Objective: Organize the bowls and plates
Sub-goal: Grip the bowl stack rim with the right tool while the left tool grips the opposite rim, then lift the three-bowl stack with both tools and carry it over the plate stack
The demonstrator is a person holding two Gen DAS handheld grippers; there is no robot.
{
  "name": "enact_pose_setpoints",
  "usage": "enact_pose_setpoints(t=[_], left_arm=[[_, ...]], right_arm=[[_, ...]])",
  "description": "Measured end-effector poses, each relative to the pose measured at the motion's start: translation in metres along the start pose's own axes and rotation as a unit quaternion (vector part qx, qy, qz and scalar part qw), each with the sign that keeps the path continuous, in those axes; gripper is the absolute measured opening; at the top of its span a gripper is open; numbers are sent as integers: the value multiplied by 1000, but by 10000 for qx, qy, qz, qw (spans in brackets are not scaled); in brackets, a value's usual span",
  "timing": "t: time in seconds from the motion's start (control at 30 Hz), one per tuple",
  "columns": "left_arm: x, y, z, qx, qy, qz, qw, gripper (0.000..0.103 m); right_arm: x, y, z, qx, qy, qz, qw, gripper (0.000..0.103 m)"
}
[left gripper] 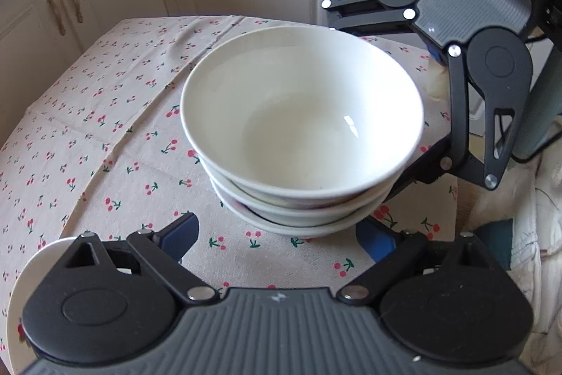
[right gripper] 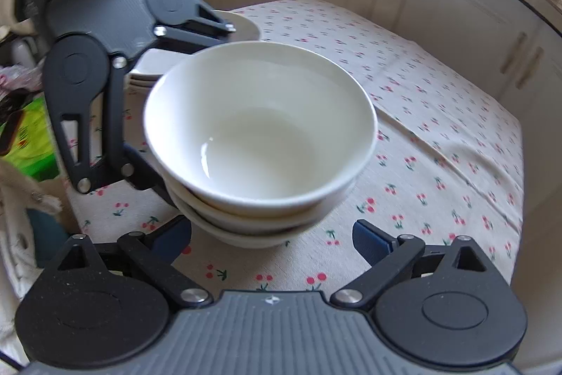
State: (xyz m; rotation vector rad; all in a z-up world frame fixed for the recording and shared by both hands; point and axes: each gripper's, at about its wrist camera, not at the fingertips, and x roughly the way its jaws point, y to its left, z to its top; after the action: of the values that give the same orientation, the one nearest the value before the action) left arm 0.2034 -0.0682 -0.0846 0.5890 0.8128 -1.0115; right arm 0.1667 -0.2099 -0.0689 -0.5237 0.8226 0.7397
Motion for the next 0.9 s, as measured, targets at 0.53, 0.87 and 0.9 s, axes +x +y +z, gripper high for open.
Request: enact_pose_setpoints(t=[0.53,0.87,0.9], left_arm=[[3,11,8,225,-26,-673,9975,93],[4,12,9,296,-14,-845,9960,86],[4,12,10,308,-6,-880,9956,85]], right_arm=[[3,-3,14,-503,178,440,9976,92],[5,-4,14,-508,194,532,9971,89],[6,-5,14,-490,212,552,9970,88]])
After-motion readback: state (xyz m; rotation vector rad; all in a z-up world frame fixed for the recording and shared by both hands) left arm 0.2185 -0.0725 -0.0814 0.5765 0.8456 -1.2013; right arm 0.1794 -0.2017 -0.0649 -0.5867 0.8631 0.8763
